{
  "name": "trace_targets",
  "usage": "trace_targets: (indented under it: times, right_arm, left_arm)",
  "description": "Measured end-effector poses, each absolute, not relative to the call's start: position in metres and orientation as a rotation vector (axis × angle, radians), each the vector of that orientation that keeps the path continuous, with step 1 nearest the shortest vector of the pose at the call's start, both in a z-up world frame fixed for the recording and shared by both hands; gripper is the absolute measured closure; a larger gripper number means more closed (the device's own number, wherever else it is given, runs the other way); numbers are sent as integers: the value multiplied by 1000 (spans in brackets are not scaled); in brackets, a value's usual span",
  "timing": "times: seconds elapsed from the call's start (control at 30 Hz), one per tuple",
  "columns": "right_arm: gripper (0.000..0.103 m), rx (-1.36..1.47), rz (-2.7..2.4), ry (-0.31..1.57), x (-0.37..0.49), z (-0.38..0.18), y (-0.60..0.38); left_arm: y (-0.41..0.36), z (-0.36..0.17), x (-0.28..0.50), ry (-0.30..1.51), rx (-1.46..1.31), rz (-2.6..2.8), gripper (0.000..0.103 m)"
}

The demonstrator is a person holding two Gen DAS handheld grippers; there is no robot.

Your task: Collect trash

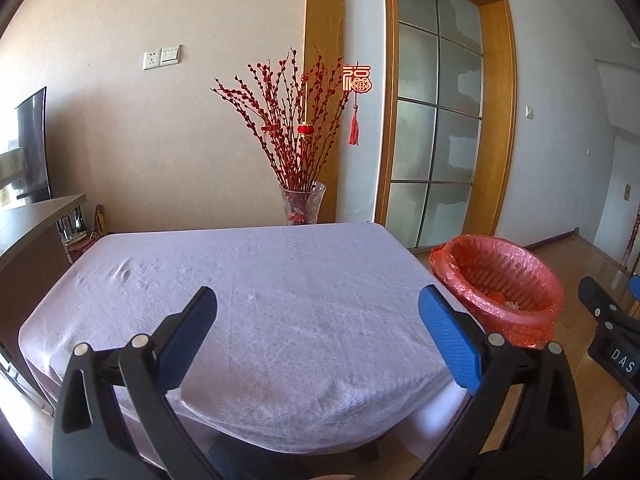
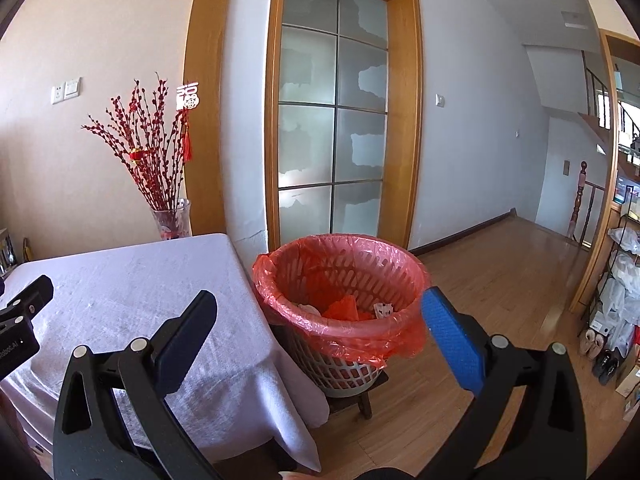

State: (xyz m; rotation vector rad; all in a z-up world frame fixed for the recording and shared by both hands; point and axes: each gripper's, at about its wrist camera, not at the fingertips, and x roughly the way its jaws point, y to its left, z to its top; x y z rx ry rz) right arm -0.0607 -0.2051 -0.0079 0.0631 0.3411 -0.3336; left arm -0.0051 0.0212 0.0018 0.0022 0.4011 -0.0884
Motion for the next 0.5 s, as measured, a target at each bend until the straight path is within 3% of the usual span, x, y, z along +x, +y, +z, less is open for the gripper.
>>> trace_targets:
  times: [0.5]
  right_arm:
    - [2, 72, -320, 425, -47, -22, -204]
  left_arm:
    - [8, -8, -4, 430, 32, -86, 4]
